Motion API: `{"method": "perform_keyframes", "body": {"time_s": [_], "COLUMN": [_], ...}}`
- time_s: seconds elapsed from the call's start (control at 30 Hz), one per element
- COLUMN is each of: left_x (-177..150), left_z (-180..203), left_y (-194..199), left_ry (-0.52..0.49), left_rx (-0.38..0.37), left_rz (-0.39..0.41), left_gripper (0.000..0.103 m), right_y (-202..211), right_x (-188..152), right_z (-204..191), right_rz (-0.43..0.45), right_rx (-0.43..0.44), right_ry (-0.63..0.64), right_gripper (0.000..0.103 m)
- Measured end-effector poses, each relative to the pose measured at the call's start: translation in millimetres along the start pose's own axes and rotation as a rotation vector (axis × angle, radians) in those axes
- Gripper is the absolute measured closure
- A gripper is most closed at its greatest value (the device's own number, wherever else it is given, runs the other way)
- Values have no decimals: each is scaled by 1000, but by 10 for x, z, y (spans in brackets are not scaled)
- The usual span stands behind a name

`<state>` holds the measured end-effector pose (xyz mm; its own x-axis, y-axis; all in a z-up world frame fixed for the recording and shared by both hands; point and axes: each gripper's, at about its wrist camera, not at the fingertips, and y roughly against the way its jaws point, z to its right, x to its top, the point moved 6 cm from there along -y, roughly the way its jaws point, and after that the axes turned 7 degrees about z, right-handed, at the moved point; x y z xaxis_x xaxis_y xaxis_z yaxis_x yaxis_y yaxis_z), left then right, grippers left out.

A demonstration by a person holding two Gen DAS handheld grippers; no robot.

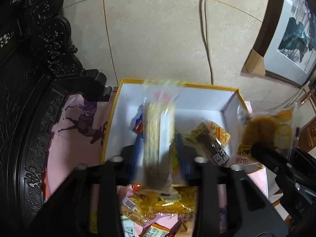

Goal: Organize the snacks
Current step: 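Drop the grain bar and cake bag into the yellow box, opening both grippers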

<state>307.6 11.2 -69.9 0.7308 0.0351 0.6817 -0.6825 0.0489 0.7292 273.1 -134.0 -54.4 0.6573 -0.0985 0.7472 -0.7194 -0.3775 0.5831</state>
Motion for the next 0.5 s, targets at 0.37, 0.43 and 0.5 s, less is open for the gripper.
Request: {"method": "perform_keyframes", "body": {"time_s": [0.37, 0.43, 0.5], "left_x": [12, -117, -299], "left_z": [-171, -268, -343], "left_y": [373, 507, 612], "left_ry": [12, 15, 15], "left_rx": [55, 58, 56], "left_rz": [66, 66, 56], "left_gripper": [5, 5, 5], "right_y": [347, 458, 613], "right_x": [-5, -94, -325], "right_z": [106, 153, 274], "right_rz": [23, 14, -23], "right_rx": [-20, -24, -29], "right_ry": [23, 36, 42], "right_gripper": [63, 63, 62]}}
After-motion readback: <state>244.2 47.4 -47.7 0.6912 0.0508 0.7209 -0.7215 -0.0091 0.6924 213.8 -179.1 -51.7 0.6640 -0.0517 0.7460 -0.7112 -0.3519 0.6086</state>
